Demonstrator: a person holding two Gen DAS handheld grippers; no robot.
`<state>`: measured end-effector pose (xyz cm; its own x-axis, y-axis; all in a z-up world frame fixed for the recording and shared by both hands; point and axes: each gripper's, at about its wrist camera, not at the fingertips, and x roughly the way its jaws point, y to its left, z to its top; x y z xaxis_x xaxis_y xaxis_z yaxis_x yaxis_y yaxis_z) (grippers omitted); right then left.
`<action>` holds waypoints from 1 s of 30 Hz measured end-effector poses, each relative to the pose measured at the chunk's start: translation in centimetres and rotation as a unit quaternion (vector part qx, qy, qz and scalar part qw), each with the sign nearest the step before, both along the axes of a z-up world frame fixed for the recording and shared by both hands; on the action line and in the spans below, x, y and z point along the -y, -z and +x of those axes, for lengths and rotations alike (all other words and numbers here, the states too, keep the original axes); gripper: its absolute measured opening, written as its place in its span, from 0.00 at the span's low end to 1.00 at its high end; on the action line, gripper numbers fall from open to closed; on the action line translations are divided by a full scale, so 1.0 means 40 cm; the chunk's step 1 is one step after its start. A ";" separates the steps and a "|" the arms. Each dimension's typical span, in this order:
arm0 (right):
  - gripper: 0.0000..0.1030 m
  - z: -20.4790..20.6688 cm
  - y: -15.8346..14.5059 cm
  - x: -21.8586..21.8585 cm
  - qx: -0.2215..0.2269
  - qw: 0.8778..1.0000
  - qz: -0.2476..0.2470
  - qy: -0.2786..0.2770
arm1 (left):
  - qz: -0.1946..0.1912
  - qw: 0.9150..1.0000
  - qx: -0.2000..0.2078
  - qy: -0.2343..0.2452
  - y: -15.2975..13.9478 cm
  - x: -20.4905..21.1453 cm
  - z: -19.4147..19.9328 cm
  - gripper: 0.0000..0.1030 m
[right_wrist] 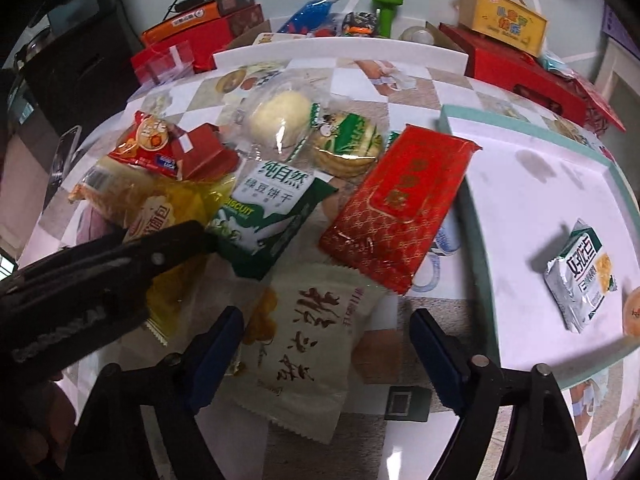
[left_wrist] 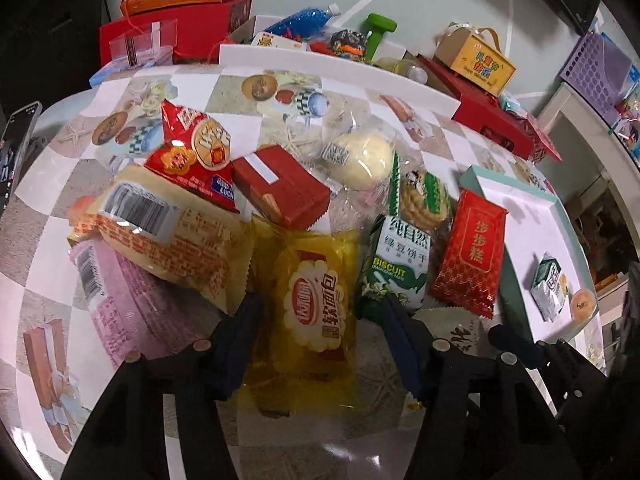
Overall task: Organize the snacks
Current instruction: 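Grasp the white cookie bag with the right gripper while the left grasps the yellow bread bag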
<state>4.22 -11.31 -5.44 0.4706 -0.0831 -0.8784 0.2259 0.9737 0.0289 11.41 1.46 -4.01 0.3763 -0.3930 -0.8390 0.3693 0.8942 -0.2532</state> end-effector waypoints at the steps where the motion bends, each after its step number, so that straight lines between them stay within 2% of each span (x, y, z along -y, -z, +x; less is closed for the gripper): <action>1: 0.79 -0.001 -0.002 0.000 0.001 1.000 0.003 -0.001 | 0.002 1.000 -0.002 0.000 0.004 0.001 0.001 0.60; 6: 0.68 0.000 -0.003 0.008 -0.001 1.000 0.011 -0.001 | 0.009 1.000 -0.013 -0.006 0.028 0.003 0.010 0.60; 12: 0.66 0.005 0.003 0.008 -0.007 1.000 0.006 -0.003 | 0.017 1.000 -0.007 -0.007 0.032 0.006 0.010 0.57; 18: 0.63 0.011 0.018 -0.012 -0.016 0.999 -0.029 -0.013 | 0.017 1.000 -0.006 -0.012 0.031 0.000 0.011 0.51; 26: 0.63 0.006 0.021 -0.010 -0.014 0.999 -0.032 -0.015 | 0.017 1.000 -0.005 -0.013 0.031 0.002 0.007 0.50; 30: 0.57 0.000 0.010 -0.002 -0.009 1.000 -0.019 -0.013 | 0.006 1.000 -0.007 -0.015 0.026 -0.004 0.006 0.45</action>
<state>4.23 -11.21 -5.85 0.4571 -0.1045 -0.8832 0.2010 0.9795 -0.0119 11.66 1.60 -5.03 0.3764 -0.3725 -0.8483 0.3395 0.9074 -0.2478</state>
